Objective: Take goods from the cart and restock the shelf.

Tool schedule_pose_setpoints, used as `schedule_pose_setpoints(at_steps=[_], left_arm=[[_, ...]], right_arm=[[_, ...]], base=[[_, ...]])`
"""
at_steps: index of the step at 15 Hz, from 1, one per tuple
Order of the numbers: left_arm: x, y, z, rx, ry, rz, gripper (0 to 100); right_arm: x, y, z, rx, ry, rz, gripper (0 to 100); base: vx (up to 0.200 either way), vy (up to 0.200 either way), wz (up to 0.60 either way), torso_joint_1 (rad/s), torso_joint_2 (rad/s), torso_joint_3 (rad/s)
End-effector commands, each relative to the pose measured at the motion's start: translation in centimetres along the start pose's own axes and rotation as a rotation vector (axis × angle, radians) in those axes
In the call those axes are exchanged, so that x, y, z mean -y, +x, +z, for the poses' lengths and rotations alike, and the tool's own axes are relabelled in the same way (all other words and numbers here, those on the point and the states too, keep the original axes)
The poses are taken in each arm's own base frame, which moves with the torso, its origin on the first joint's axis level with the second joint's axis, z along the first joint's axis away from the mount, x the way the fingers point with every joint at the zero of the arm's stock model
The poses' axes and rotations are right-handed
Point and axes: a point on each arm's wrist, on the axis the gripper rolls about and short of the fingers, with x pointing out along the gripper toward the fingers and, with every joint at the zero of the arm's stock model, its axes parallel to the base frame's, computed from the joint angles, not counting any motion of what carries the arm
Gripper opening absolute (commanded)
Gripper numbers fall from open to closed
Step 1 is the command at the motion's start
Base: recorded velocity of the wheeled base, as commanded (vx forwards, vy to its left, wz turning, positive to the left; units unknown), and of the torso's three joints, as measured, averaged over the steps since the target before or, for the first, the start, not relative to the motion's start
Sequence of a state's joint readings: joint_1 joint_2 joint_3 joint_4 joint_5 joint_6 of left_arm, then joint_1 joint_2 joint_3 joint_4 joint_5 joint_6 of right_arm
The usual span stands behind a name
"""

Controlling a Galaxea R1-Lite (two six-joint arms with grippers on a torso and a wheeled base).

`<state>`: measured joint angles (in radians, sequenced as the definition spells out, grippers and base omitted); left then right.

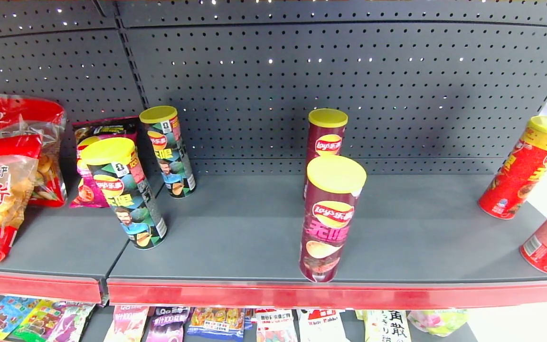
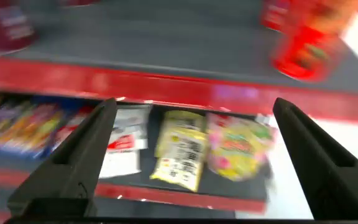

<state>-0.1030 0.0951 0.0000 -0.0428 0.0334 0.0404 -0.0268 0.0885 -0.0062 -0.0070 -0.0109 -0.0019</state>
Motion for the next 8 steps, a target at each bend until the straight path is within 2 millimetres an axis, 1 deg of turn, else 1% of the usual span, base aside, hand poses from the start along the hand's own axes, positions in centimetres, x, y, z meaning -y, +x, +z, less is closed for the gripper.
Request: schedule_pose_setpoints(at_steps=[1, 3, 4, 5, 8], left_arm=[[0.00, 0.00, 0.00, 0.000, 0.001, -0.001, 100], [0.00, 0.00, -0.01, -0.001, 0.001, 0.000, 100], [0.00, 0.01, -0.01, -0.003, 0.001, -0.001, 100], [0.00, 0.01, -0.01, -0.003, 0.001, -0.001, 100], [0.00, 0.00, -0.01, -0.001, 0.001, -0.001, 100]], right_arm=[[0.03, -0.15, -0.27, 0.011, 0.027, -0.019, 100], [0.01, -0.17, -0.28, 0.014, -0.006, 0.005, 100], [0.05, -0.42, -0.35, 0.050, -0.018, 0.054, 100], [0.04, -0.62, -0.42, 0.076, -0.011, 0.046, 100], [0.05, -0.62, -0.44, 0.074, -0.008, 0.042, 100]], base=[[0.000, 0.000, 0.00, 0.000, 0.00, 0.000], [0.000, 0.000, 0.00, 0.000, 0.00, 0.000], [0.000, 0.000, 0.00, 0.000, 0.00, 0.000], [0.000, 0.000, 0.00, 0.000, 0.00, 0.000], [0.000, 0.000, 0.00, 0.000, 0.00, 0.000]])
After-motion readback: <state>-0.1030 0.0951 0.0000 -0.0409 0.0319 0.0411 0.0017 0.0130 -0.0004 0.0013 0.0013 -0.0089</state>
